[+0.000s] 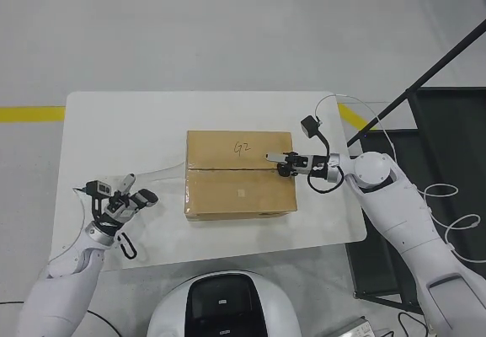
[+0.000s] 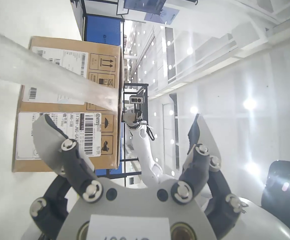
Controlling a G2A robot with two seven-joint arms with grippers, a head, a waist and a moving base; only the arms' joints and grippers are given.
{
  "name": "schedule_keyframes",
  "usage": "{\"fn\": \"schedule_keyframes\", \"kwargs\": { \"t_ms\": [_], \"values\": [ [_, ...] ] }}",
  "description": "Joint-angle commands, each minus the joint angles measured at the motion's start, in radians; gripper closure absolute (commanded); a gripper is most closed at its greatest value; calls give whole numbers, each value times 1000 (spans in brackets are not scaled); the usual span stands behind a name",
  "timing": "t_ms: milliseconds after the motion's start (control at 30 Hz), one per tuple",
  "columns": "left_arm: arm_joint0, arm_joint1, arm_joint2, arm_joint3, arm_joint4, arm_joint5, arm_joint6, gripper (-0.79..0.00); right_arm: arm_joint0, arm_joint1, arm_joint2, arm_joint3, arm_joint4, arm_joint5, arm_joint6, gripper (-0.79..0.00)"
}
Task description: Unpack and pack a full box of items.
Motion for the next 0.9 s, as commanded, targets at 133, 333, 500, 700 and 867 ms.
{"fn": "schedule_keyframes", "kwargs": {
  "t_ms": [133,333,500,700,867],
  "values": [
    [-47,-22,50,56,41,11,105,-785,0,0,0,0,0,0,0,-785],
    [-74,-37,67,83,63,36,179,-742,0,0,0,0,0,0,0,-785],
    [-79,-42,65,96,71,63,206,-730,0,0,0,0,0,0,0,-785],
    [-79,-47,57,104,66,78,209,-317,0,0,0,0,0,0,0,-785],
    [-79,-51,53,107,73,83,206,-129,0,0,0,0,0,0,0,-785]
  ]
}}
